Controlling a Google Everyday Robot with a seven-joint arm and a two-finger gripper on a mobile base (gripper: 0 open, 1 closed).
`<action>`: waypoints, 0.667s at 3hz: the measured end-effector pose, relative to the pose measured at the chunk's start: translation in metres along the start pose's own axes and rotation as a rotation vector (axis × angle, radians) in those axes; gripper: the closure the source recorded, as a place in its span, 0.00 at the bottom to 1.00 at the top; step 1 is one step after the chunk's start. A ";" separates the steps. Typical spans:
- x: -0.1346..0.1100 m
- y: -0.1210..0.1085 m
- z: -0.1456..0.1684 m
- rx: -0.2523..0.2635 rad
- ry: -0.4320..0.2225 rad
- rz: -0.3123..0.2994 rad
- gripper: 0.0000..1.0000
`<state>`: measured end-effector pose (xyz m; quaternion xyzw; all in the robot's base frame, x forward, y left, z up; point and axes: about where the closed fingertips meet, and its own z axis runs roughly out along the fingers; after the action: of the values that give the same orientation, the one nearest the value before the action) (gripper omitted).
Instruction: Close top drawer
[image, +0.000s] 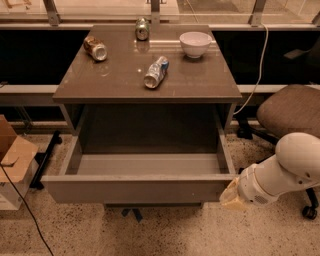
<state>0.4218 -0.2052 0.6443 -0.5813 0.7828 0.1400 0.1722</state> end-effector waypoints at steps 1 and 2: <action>-0.002 -0.002 0.001 0.010 -0.001 -0.001 1.00; -0.008 -0.011 0.006 0.046 -0.006 -0.005 1.00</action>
Offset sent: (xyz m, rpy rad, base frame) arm 0.0274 0.0112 -0.0023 -0.0135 -0.0902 -0.0346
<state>0.4351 -0.1987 0.6427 -0.5788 0.7838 0.1231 0.1885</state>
